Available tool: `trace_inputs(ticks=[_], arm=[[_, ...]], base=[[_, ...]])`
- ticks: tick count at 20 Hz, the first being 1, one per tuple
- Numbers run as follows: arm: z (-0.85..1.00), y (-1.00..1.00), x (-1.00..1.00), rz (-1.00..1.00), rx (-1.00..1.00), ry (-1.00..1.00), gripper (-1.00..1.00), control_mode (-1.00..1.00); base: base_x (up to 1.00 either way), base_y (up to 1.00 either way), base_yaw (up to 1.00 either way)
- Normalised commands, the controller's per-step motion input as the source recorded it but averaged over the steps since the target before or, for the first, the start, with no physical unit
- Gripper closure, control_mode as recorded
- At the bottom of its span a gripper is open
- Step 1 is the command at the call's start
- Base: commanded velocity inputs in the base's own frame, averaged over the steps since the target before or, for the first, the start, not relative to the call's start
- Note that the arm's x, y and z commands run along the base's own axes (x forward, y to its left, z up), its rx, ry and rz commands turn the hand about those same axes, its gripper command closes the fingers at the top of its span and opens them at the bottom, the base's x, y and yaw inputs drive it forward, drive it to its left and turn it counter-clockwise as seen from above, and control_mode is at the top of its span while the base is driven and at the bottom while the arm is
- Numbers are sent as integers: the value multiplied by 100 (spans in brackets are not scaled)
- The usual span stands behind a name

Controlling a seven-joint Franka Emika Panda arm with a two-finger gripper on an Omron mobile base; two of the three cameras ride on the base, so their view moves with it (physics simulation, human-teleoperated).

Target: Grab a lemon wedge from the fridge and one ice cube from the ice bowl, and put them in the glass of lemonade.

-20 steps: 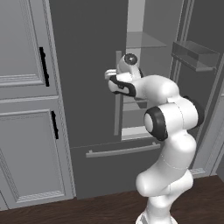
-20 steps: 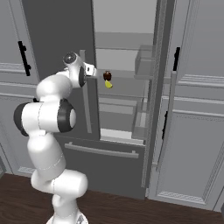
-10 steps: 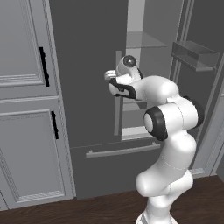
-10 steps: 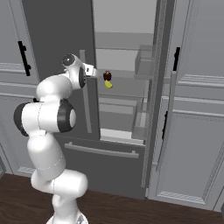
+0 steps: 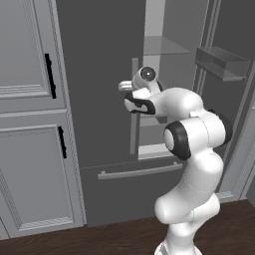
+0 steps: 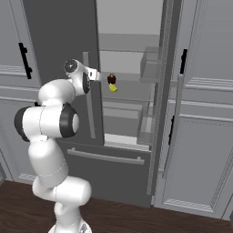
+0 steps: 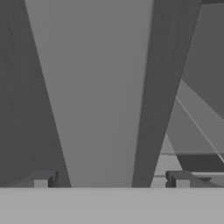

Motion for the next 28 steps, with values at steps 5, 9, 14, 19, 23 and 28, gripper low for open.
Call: trace_inputs(ticks=[5,9,14,19,23,28], arm=[[0,38,49,0,-3,9,100,-100],[0,38,33,0,-1,5,100,-100],[2,56,8,0,0,0,100,-100],[28,63,-44,0,0,0,100,-100],[49,71,-76,0,-2,0,100,-100],[57,68,-95,0,-2,0,100,-100]], base=[[0,0,0],[0,0,0],[0,0,0],[0,0,0],[0,0,0],[0,0,0]])
